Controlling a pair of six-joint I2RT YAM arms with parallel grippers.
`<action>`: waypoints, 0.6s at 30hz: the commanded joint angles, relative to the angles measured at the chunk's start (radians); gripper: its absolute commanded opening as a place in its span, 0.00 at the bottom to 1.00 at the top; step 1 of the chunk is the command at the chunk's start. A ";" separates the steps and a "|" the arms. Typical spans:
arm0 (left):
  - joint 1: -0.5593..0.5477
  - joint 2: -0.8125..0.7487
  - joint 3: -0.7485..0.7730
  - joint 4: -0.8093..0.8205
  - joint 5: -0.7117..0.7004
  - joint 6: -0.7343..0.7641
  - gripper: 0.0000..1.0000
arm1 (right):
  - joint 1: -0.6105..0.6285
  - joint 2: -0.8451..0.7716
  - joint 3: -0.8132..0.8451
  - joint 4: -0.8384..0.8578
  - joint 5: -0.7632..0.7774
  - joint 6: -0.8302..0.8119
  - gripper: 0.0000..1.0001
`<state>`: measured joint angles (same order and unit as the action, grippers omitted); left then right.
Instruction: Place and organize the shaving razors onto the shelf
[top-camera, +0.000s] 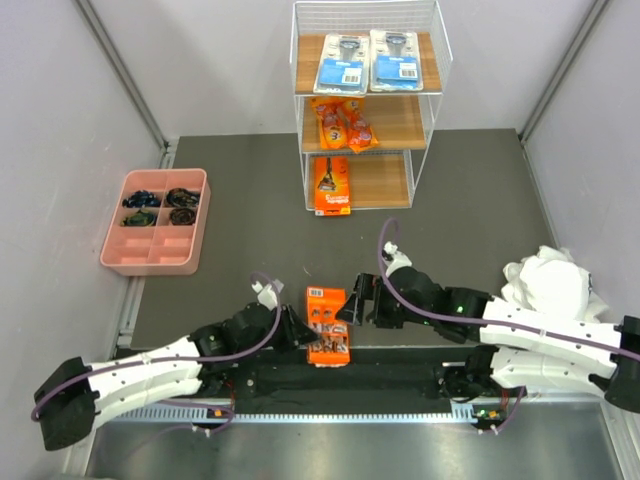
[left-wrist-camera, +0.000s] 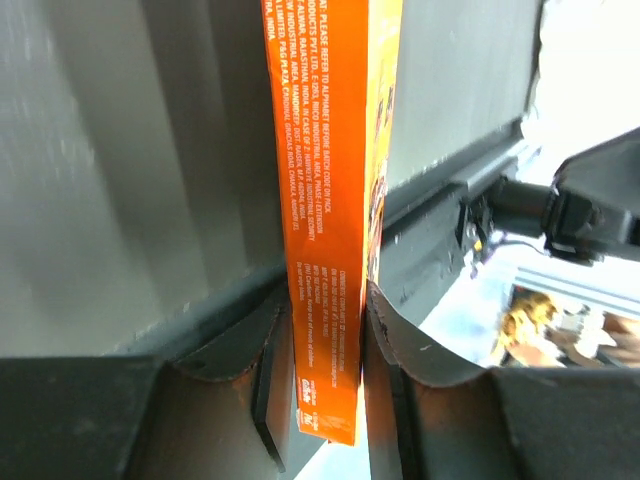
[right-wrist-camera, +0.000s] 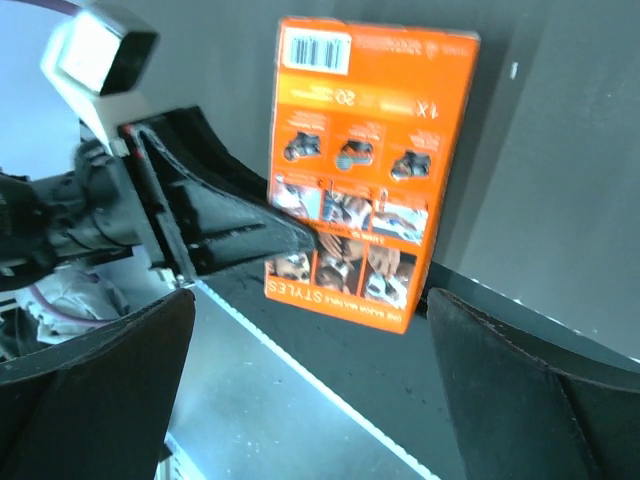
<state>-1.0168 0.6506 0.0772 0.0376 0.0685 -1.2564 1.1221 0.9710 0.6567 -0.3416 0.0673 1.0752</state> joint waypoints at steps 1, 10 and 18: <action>0.026 0.063 0.122 -0.002 -0.082 0.104 0.00 | -0.013 -0.060 -0.020 -0.007 0.032 0.019 0.99; 0.150 0.291 0.300 0.051 0.042 0.193 0.00 | -0.015 -0.178 -0.055 -0.049 0.077 0.057 0.99; 0.375 0.415 0.297 0.413 0.373 0.138 0.00 | -0.030 -0.285 -0.127 -0.014 0.078 0.097 0.99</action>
<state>-0.7326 1.0405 0.3706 0.1482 0.2302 -1.0882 1.1114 0.7238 0.5610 -0.3878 0.1329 1.1404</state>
